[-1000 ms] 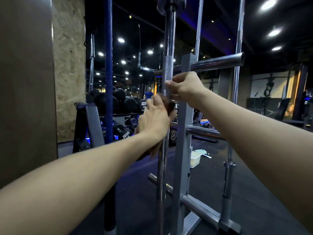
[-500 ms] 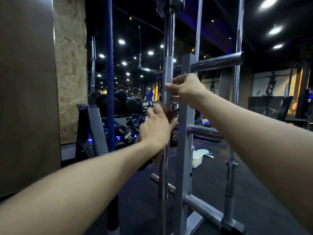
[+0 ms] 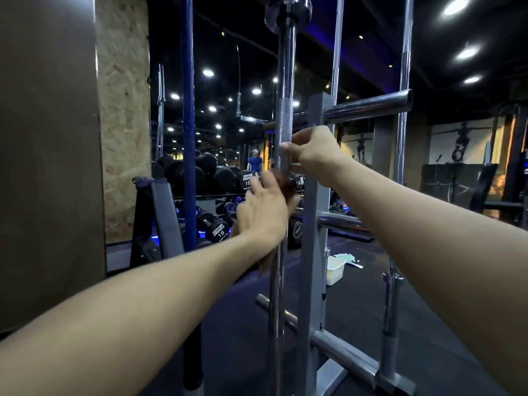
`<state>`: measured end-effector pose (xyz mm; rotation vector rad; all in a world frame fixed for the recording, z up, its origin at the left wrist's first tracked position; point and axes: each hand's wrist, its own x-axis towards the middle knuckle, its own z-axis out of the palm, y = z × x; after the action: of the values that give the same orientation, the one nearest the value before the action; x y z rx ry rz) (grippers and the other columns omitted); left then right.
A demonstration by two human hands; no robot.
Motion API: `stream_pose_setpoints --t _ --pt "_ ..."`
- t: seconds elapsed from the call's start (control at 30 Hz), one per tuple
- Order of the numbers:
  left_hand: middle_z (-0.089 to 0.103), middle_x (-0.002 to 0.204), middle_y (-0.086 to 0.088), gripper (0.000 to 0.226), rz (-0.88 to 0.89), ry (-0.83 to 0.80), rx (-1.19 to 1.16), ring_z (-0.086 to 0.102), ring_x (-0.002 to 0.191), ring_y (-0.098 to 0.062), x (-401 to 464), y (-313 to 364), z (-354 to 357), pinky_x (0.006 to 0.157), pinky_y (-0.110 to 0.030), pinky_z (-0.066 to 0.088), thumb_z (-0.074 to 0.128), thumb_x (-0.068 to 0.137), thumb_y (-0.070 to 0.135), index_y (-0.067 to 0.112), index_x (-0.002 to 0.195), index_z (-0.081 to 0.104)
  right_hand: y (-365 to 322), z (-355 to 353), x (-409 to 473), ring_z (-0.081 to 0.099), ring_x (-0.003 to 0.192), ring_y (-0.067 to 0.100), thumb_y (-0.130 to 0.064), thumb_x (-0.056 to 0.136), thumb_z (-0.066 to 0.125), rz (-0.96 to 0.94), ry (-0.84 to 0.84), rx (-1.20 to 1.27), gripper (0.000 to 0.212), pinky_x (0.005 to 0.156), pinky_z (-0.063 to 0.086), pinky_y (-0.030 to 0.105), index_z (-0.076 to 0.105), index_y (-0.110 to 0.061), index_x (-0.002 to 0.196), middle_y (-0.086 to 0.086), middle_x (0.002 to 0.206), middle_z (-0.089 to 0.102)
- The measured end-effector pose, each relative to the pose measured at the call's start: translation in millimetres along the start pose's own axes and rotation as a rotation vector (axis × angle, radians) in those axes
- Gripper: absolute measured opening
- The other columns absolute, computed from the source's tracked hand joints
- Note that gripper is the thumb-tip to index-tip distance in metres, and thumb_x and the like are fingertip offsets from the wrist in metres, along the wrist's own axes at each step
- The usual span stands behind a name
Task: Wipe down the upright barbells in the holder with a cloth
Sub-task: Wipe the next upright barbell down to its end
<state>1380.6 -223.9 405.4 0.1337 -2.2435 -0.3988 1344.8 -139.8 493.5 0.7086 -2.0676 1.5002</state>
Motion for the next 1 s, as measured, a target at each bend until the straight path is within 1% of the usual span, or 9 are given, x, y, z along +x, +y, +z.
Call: stream_pose_setpoints --t 0.17,0.27,0.43,0.67,0.73,0.8,0.87,0.93,1.0 --pt "0.038 0.125 -0.016 0.054 0.002 0.082 0.009 0.051 0.111 -0.035 14.1 9.1 1.5 0.079 -0.046 0.045 0.045 0.095 0.048 0.007 0.125 0.026 8.7 -0.1 3.8 0.067 0.085 0.027 -0.02 0.085 0.071 -0.013 0.017 0.005 0.013 0.081 0.056 0.051 0.065 -0.008 0.086 0.012 0.085 0.066" --pt "0.037 0.123 -0.014 0.059 0.015 -0.019 0.02 0.05 0.112 -0.033 -20.2 -5.4 19.6 0.081 -0.044 0.045 0.043 0.093 0.053 0.007 0.127 0.024 11.7 0.2 3.8 0.069 0.088 0.035 -0.018 0.086 0.07 0.005 0.019 0.041 0.015 0.079 0.056 0.052 0.066 -0.004 0.09 0.022 0.095 0.068" --pt "0.038 0.122 -0.007 0.058 0.003 -0.266 0.065 0.052 0.11 -0.026 -78.4 -33.2 38.1 0.081 -0.039 0.047 0.041 0.092 0.056 0.011 0.125 0.024 10.3 1.2 0.4 0.054 0.072 0.025 -0.016 0.084 0.07 -0.004 0.014 0.04 0.025 0.078 0.053 0.058 0.059 -0.012 0.063 0.015 0.076 0.057" --pt "0.041 0.121 -0.013 0.06 -0.015 -0.04 -0.022 0.053 0.111 -0.035 -8.7 -3.3 8.6 0.074 -0.044 0.042 0.047 0.091 0.054 0.007 0.123 0.028 10.0 2.4 -0.9 0.059 0.077 0.028 -0.013 0.085 0.071 -0.01 0.007 0.094 0.018 0.081 0.054 0.056 0.06 -0.012 0.07 0.015 0.082 0.058" --pt "0.04 0.119 -0.013 0.059 -0.026 -0.024 0.006 0.053 0.109 -0.034 -13.3 -3.4 15.1 0.071 -0.042 0.041 0.044 0.092 0.054 0.006 0.123 0.027 14.6 3.3 -2.4 0.065 0.09 0.03 -0.016 0.085 0.071 -0.025 0.04 0.087 0.012 0.084 0.054 0.052 0.062 -0.009 0.085 0.01 0.086 0.06" --pt "0.04 0.119 -0.013 0.058 -0.025 -0.015 0.044 0.053 0.109 -0.033 -20.5 -5.8 21.9 0.072 -0.041 0.042 0.043 0.093 0.054 0.006 0.122 0.027 25.1 5.9 -8.7 0.065 0.096 0.029 -0.019 0.085 0.071 0.006 0.033 0.066 0.023 0.084 0.055 0.047 0.063 -0.004 0.1 0.007 0.089 0.062" --pt "0.04 0.122 -0.013 0.059 -0.025 -0.061 0.065 0.053 0.111 -0.032 -34.7 -11.0 26.8 0.077 -0.042 0.046 0.044 0.093 0.053 0.006 0.124 0.027 36.0 7.8 -19.5 0.062 0.079 0.019 -0.018 0.087 0.069 0.047 -0.003 0.062 0.029 0.069 0.058 0.031 0.064 0.002 0.106 0.007 0.086 0.062" --pt "0.039 0.124 -0.013 0.06 -0.04 -0.185 0.072 0.052 0.114 -0.032 -60.3 -19.7 32.8 0.081 -0.043 0.047 0.046 0.092 0.051 0.006 0.126 0.026 39.8 8.5 -32.2 0.052 0.063 0.01 -0.015 0.088 0.068 0.071 -0.03 0.087 0.024 0.046 0.048 0.016 0.064 0.004 0.102 0.003 0.075 0.058" --pt "0.04 0.126 -0.012 0.061 -0.042 -0.288 0.063 0.051 0.115 -0.031 -77.5 -28.3 35.8 0.083 -0.043 0.046 0.048 0.092 0.051 0.007 0.127 0.026 40.0 9.4 -37.1 0.051 0.063 0.011 -0.015 0.088 0.068 0.071 -0.022 0.097 0.014 0.048 0.048 0.017 0.064 -0.003 0.094 0.0 0.07 0.055"
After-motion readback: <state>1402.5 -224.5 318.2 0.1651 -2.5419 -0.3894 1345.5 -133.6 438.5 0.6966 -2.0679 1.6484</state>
